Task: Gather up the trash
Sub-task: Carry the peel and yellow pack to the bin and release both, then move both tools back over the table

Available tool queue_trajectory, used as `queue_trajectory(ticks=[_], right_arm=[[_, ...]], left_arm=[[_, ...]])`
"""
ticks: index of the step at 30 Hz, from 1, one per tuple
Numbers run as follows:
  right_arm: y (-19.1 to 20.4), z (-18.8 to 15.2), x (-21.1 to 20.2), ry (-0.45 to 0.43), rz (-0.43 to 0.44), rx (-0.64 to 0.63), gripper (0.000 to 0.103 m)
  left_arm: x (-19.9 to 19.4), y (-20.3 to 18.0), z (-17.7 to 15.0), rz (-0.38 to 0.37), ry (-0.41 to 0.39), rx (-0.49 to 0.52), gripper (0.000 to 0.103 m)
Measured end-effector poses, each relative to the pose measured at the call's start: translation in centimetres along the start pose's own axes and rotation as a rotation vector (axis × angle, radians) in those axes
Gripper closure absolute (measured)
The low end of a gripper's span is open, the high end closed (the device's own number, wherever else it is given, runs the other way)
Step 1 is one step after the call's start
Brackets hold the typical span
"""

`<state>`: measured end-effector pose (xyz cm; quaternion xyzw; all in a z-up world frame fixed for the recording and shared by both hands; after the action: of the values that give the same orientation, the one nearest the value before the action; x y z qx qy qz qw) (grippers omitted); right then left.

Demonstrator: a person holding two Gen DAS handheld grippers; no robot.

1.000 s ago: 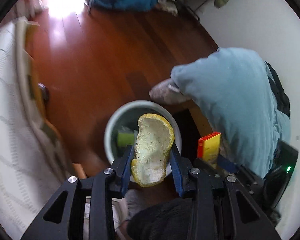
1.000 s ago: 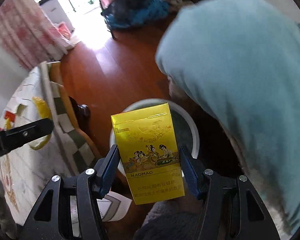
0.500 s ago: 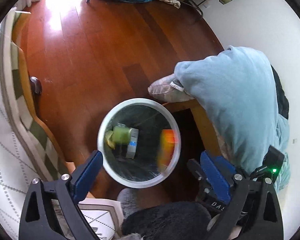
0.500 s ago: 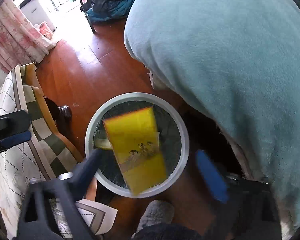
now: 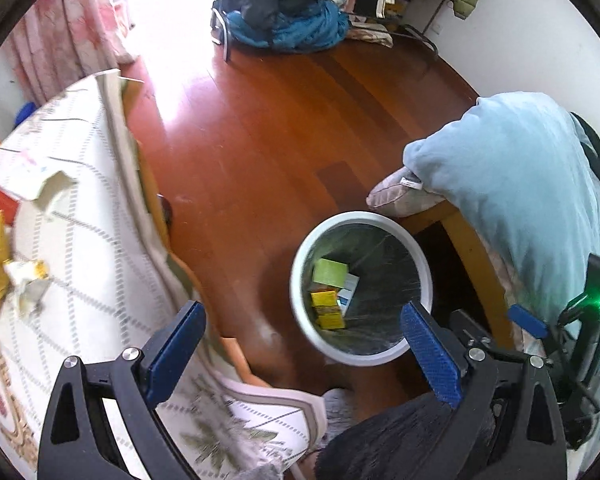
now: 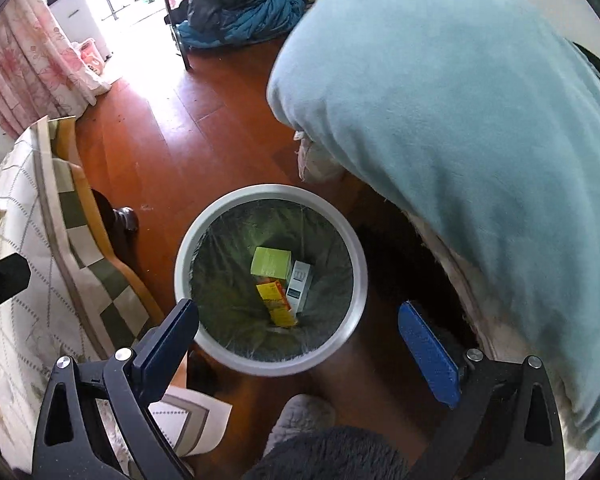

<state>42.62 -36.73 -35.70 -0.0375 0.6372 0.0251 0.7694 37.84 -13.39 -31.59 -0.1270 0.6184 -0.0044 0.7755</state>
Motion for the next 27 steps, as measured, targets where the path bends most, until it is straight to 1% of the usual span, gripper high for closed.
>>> queue_trajectory(ticks=[3,8,15,17,20,23,26,27], right_arm=[[0.3,-0.7,-1.7,-0.017,0.006,-0.011,0.002],[1.0,-2.2,-5.7,-0.073,0.017,-0.029,0.002],[2.0,-4.2,-12.1,-0.154,0.054,-0.054,0.002],[2.2,-4.7,-13.8,-0.175,0.064,-0.059,0.002],[2.5,-5.3,-16.3,-0.207,0.074,-0.061,0.002],[3.1,-5.9,-18.4,-0.227,0.105,-0.061,0.002],[4.3,-6.3,-20.4,-0.246,0.145,-0.077,0.002],[4.7,-6.4,-20.8,-0.248,0.16,-0.082,0.002]], left_arm=[[-1.9,0.4,-1.2,0.039,-0.042,0.005,0.003],[-5.0,0.6,-3.2,0.075,-0.097,0.01,0.003],[-9.9,0.5,-5.4,0.084,-0.177,0.006,0.003],[-11.1,0.6,-5.9,0.074,-0.195,0.003,0.003],[-13.4,1.2,-6.6,0.07,-0.231,-0.022,0.003],[-15.2,2.4,-7.1,0.078,-0.263,-0.058,0.003],[-17.3,4.7,-8.0,0.107,-0.29,-0.11,0.003],[-18.2,6.1,-8.3,0.124,-0.304,-0.141,0.003]])
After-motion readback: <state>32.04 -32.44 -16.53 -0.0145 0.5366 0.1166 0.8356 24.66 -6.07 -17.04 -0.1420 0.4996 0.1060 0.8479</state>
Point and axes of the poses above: each gripper's, at about its wrist camera, not at the fingertips, and x roughly the way its jaws point, y to its left, z to its top, the point moved 5 cm from there along x, roughly the way its jaws point, and after that the axes turned 8 degrees about y, right-handed, at the moved point
